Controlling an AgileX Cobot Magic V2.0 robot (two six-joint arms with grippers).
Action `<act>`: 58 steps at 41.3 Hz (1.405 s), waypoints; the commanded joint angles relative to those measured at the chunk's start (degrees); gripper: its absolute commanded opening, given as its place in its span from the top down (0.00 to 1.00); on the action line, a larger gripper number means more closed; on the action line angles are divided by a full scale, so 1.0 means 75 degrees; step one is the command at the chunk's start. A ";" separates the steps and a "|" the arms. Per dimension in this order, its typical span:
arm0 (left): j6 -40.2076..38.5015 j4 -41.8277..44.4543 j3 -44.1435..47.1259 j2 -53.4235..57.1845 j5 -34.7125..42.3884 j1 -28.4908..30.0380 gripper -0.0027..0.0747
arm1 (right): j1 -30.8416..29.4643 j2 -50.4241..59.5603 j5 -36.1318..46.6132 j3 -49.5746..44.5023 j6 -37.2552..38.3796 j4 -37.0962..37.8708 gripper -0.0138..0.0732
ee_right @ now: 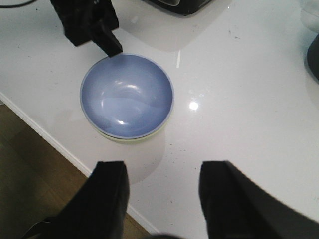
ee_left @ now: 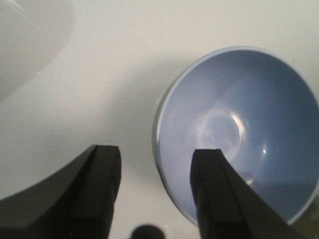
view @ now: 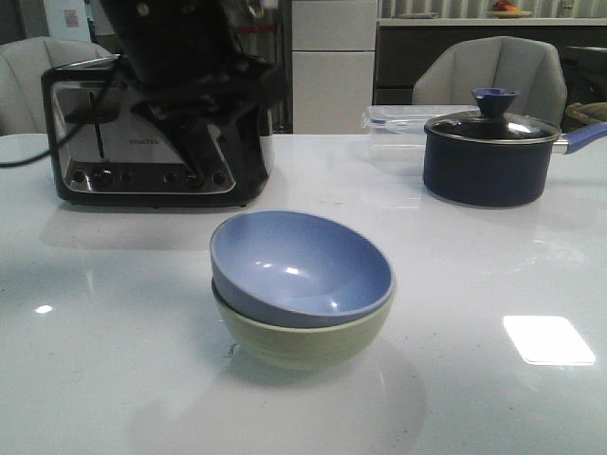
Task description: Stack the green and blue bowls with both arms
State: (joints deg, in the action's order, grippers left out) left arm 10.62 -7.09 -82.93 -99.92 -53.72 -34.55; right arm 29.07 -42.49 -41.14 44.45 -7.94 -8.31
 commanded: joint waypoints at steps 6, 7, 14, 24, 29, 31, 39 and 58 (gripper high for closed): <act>0.0006 0.0151 0.0946 0.2271 0.0319 -0.0046 0.45 | -0.0015 0.0050 0.0595 0.0201 -0.0081 0.0027 0.33; 0.0006 0.0197 0.1100 0.2555 0.0371 -0.0046 0.45 | -0.0015 0.0050 0.0595 0.0201 -0.0081 0.0027 0.33; 0.0006 0.0312 0.2440 0.4208 0.0840 -0.0046 0.45 | -0.0015 0.0050 0.0595 0.0201 -0.0081 0.0027 0.33; -0.0007 0.0312 0.4260 0.6500 0.1313 -0.0046 0.45 | -0.0015 0.0050 0.0595 0.0201 -0.0081 0.0027 0.33; -0.0052 0.0312 0.5036 0.7352 0.1323 -0.0046 0.45 | -0.0015 0.0050 0.0578 0.0201 -0.0081 0.0027 0.33; -0.0060 0.0312 0.5326 0.7674 0.1374 -0.0046 0.45 | -0.0015 0.0050 0.0518 0.0201 -0.0081 0.0027 0.33; -0.0064 0.0312 0.6144 0.8501 0.1568 -0.0046 0.45 | -0.0015 0.0050 0.0207 0.0201 -0.0081 0.0310 0.33; -0.0188 0.0329 0.6454 0.8606 0.2268 -0.0046 0.57 | -0.0015 0.0050 0.0068 0.0201 -0.0081 0.0540 0.57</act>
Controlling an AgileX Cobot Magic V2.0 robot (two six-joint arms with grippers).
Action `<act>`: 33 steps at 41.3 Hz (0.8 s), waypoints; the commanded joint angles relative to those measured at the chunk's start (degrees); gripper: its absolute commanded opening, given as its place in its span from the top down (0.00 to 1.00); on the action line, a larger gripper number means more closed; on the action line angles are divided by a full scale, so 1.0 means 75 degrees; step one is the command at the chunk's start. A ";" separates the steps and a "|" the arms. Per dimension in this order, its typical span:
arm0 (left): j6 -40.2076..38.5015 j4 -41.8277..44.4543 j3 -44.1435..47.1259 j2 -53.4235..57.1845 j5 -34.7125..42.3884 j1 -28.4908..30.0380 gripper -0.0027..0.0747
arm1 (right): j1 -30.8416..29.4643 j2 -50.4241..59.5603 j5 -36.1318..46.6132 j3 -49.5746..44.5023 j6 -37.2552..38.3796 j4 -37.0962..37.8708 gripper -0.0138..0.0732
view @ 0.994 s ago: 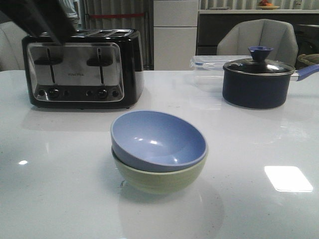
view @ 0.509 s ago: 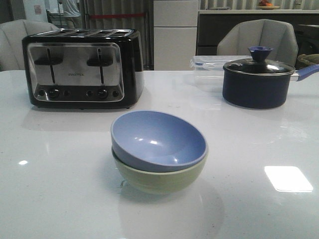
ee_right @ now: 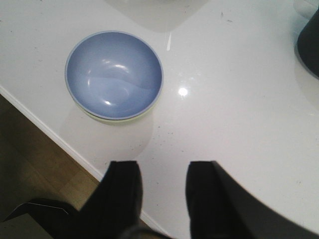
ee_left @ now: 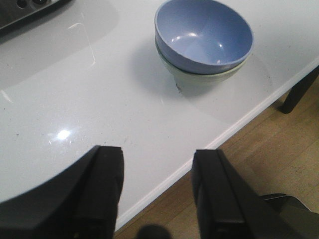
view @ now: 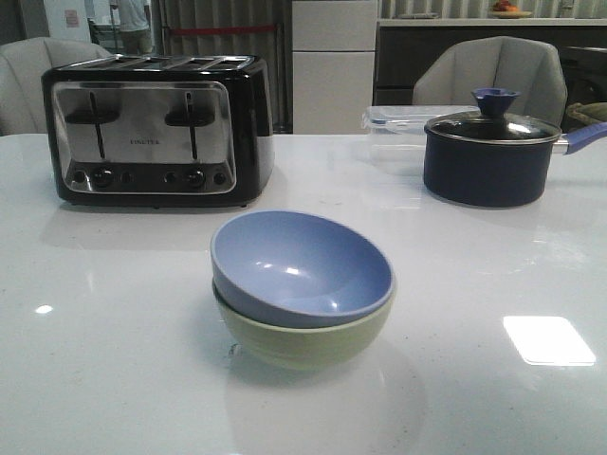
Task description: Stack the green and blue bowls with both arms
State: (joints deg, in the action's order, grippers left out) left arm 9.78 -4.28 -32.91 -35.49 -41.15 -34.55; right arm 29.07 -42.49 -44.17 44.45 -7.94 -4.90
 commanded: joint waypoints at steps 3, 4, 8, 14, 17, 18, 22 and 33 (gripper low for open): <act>-0.0077 -0.0046 -0.0216 0.0015 0.0592 -0.0046 0.66 | -0.0015 0.0050 0.0472 0.0201 -0.0081 0.0085 0.67; -0.0077 -0.0046 -0.0216 0.0015 0.0592 -0.0046 0.70 | -0.0015 0.0050 0.0472 0.0201 -0.0081 0.0085 0.70; -0.0077 -0.0046 -0.0216 0.0015 0.0592 -0.0046 0.82 | -0.0015 0.0050 0.0472 0.0201 -0.0081 0.0085 0.78; -0.0108 -0.0189 -0.0216 0.0015 0.0541 -0.0046 0.85 | -0.0015 0.0050 0.0472 0.0201 -0.0081 0.0085 0.78; -0.0108 -0.0189 -0.0216 0.0015 0.0558 -0.0046 0.85 | -0.0015 0.0050 0.0472 0.0201 -0.0081 0.0085 0.78; -0.0108 -0.0189 -0.0216 0.0015 0.0558 -0.0046 0.85 | -0.0015 0.0050 0.0472 0.0201 -0.0081 0.0085 0.78; -0.0108 -0.0189 -0.0216 0.0015 0.0558 -0.0046 0.85 | -0.0015 0.0050 0.0472 0.0201 -0.0081 0.0085 0.78; -0.0108 -0.0189 -0.0184 0.0099 0.0587 -0.0046 0.85 | -0.0015 0.0050 0.0472 0.0201 -0.0081 0.0085 0.78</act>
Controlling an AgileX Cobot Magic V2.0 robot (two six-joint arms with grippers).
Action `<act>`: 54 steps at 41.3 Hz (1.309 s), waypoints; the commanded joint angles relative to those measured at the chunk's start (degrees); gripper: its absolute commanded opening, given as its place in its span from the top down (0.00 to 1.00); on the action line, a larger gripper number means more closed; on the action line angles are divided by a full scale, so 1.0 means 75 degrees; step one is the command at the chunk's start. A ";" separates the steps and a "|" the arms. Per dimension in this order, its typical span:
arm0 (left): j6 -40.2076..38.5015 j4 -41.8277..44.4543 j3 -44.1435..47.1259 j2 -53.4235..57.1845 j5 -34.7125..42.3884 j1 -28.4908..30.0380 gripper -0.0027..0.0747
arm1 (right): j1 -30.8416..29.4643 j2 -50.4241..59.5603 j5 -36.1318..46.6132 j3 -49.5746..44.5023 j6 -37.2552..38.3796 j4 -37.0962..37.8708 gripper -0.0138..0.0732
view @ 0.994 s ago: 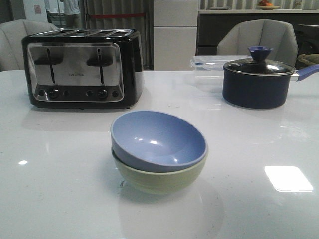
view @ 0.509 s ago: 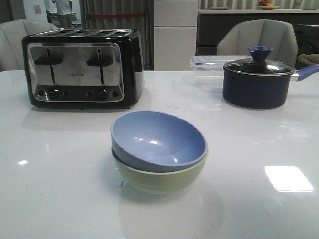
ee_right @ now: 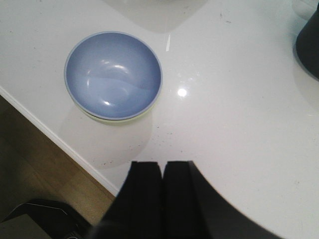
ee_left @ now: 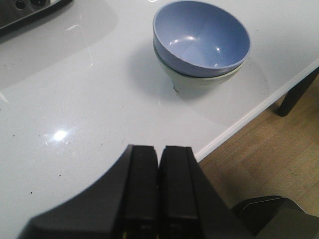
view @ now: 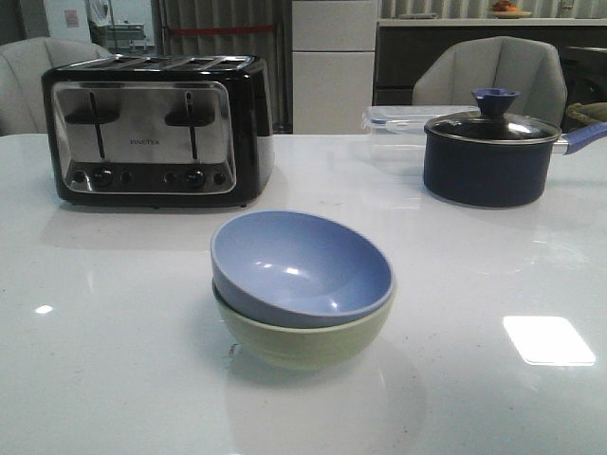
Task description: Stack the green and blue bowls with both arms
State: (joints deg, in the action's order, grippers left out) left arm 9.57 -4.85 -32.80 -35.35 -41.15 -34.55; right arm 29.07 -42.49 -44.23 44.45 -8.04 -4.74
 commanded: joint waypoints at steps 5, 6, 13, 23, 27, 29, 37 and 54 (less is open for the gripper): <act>-0.0080 -0.0144 -0.0082 0.0569 0.0606 0.0366 0.85 | -0.0015 0.0050 0.0482 0.0201 -0.0068 0.0064 0.78; -0.0080 -0.0033 -0.0033 0.0692 0.0636 0.0509 0.85 | -0.0015 0.0050 0.0482 0.0201 -0.0068 0.0064 0.78; -0.0080 0.0237 0.0934 0.2117 0.2147 0.1988 0.85 | -0.0015 0.0050 0.0482 0.0201 -0.0068 0.0064 0.78; -0.0152 0.0149 0.2835 0.4152 0.4261 0.3753 0.85 | -0.0015 0.0050 0.0482 0.0201 -0.0068 0.0064 0.78; -0.0164 0.0025 0.3297 0.4604 0.4404 0.4138 0.85 | -0.0015 0.0050 0.0482 0.0201 -0.0068 0.0064 0.78; -0.0194 -0.0044 0.3528 0.4749 0.4577 0.4225 0.85 | -0.0015 0.0050 0.0482 0.0201 -0.0068 0.0064 0.78; -0.1384 0.0445 0.4198 0.4908 0.4997 0.4281 0.85 | -0.0015 0.0050 0.0493 0.0201 -0.0068 0.0064 0.78; -0.1384 0.0445 0.4434 0.4908 0.5542 0.4281 0.85 | -0.0015 0.0050 0.0485 0.0201 -0.0068 0.0064 0.78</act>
